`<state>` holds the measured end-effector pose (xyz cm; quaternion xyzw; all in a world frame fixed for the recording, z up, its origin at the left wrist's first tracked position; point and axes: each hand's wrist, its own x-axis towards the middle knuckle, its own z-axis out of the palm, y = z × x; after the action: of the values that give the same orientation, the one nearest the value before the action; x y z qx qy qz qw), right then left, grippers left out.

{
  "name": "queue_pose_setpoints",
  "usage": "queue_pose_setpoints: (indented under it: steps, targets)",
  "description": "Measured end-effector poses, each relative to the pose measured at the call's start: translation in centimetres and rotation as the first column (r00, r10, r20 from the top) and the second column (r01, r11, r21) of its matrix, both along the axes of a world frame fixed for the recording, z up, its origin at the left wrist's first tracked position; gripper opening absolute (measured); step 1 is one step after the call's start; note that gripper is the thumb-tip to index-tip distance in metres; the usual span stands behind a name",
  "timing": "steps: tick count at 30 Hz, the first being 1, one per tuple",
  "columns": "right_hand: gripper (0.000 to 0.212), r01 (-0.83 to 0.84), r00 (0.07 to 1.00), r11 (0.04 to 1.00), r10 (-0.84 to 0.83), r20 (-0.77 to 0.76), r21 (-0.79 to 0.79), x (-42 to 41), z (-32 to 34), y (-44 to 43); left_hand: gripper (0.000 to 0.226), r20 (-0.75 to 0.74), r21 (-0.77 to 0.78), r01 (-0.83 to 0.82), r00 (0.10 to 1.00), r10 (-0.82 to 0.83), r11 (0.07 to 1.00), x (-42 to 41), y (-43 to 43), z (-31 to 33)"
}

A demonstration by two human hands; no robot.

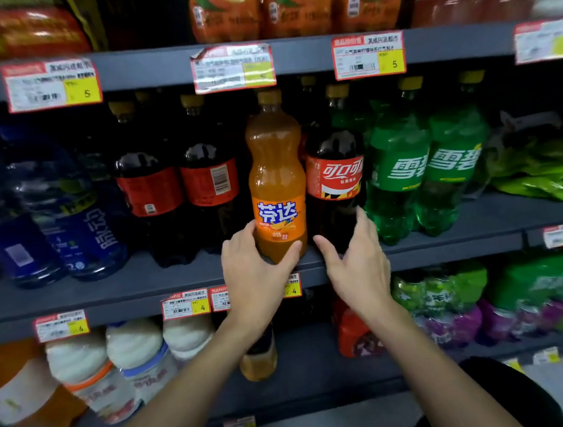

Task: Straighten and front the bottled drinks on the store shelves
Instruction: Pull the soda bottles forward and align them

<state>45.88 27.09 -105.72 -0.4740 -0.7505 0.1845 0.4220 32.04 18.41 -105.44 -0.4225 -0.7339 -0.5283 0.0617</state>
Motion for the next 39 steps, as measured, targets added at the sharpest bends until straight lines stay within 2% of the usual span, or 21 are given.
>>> queue_pose_setpoints:
  steps: [6, 10, 13, 16, 24, 31, 34, 37, 39]
  targets:
    - [0.081, -0.146, 0.989, 0.989, 0.146, 0.030, 0.004, 2.2, 0.8, 1.3, 0.075, -0.045, -0.060, 0.053, 0.997, -0.056, 0.997, -1.0, -0.6, 0.3]
    - [0.084, -0.241, 0.967, 0.966, 0.247, 0.063, -0.092, 4.0, 1.0, 2.9, 0.066, -0.027, -0.094, 0.113, 0.993, -0.116, 0.989, -2.1, -1.0, 0.7]
    - [0.086, -0.293, 0.952, 0.947, 0.302, 0.051, -0.135, 4.3, 1.3, 3.7, 0.068, -0.006, -0.092, 0.136, 0.991, -0.137, 0.987, -2.4, -0.9, 0.9]
    - [0.082, -0.309, 0.950, 0.938, 0.312, -0.006, -0.155, 4.3, 1.5, 4.0, 0.074, -0.012, -0.101, 0.140, 0.990, -0.142, 0.985, -2.5, -0.8, 0.8]
    - [0.072, -0.288, 0.958, 0.952, 0.286, -0.036, -0.101, 3.8, 1.3, 3.5, 0.063, -0.068, -0.082, 0.113, 0.991, -0.119, 0.990, -1.7, -0.7, 0.4]
    - [0.082, -0.258, 0.966, 0.966, 0.258, -0.017, -0.024, 3.6, 1.1, 2.5, 0.063, -0.077, -0.047, 0.103, 0.991, -0.106, 0.994, -1.7, -0.6, -0.1]
    - [0.082, -0.169, 0.984, 0.986, 0.169, -0.058, 0.009, 3.1, 1.3, 1.3, 0.069, -0.076, -0.035, 0.076, 0.994, -0.079, 0.996, -1.2, -0.8, -0.2]
    - [0.059, 0.141, 0.974, 0.982, -0.115, -0.194, 0.124, 2.1, 1.2, -1.3, 0.061, -0.065, 0.039, 0.035, 0.997, -0.033, 0.999, -0.9, -1.5, 0.0]
    - [0.043, 0.220, 0.933, 0.953, -0.143, -0.330, 0.209, 0.7, 1.2, -3.5, 0.050, -0.063, 0.112, 0.002, 0.998, 0.005, 0.994, -1.6, -2.5, 0.5]
